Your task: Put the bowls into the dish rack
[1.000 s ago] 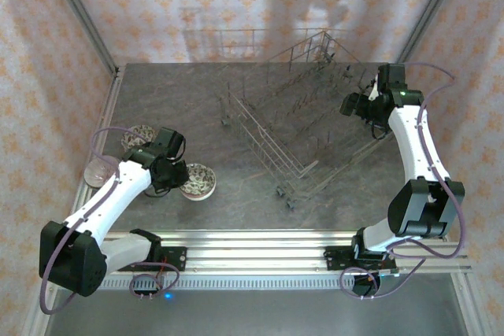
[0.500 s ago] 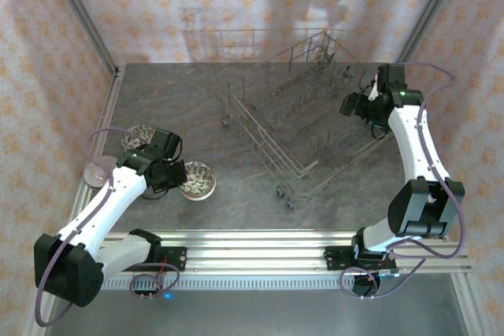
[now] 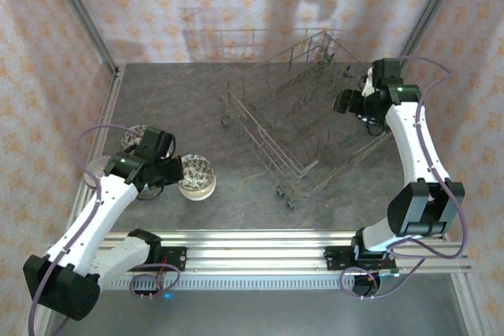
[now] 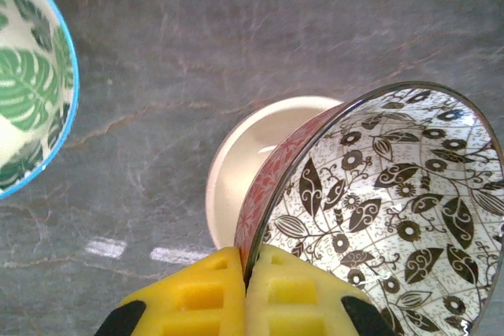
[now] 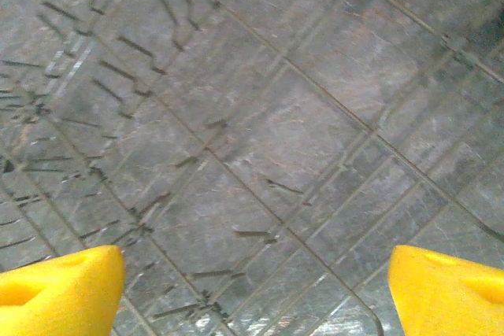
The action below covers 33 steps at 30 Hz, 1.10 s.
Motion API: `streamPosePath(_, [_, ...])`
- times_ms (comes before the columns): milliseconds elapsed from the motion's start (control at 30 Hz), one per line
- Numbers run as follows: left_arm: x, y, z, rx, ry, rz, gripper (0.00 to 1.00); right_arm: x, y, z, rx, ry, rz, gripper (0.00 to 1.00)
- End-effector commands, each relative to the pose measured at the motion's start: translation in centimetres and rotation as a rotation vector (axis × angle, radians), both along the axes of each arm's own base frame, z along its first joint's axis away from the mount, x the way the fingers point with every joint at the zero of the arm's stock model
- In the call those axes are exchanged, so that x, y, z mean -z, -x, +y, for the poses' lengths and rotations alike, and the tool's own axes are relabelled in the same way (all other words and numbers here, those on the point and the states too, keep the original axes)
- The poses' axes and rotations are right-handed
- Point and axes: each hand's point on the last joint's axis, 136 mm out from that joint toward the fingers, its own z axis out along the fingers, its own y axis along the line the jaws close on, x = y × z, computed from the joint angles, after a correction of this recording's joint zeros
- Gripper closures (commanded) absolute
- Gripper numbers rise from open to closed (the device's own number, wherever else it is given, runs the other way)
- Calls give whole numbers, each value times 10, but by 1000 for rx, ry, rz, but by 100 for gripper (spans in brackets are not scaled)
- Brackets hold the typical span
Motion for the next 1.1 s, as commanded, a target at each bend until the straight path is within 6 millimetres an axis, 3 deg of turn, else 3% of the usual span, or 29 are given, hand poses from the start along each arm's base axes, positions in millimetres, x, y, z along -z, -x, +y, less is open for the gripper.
streamPosePath(0, [-34,-12,-5,45,23,-108,100,-29,2,23,-89,-7,-57,14])
streamPosePath(133, [-57,-20,-9,63,37,-163,100,-55,1,51,-168,-29,-96,16])
streamPosePath(233, [-75,-26,-12,77,49,-205,100,-78,6,84,-266,-64,-134,19])
streamPosePath(333, [-97,-34,-17,82,75,-263,100,-97,12,119,-371,-95,-171,21])
streamPosePath(500, [-126,-49,-27,88,131,-329,100,-119,33,195,-581,-175,-202,26])
streamPosePath(700, [-152,-67,-40,104,192,-397,100,-117,57,260,-766,-212,-181,27])
streamPosePath(867, [-161,-74,-47,119,216,-415,100,-109,74,290,-850,-234,-151,29])
streamPosePath(1067, [-165,-78,-53,130,220,-424,100,-95,86,312,-912,-238,-113,34])
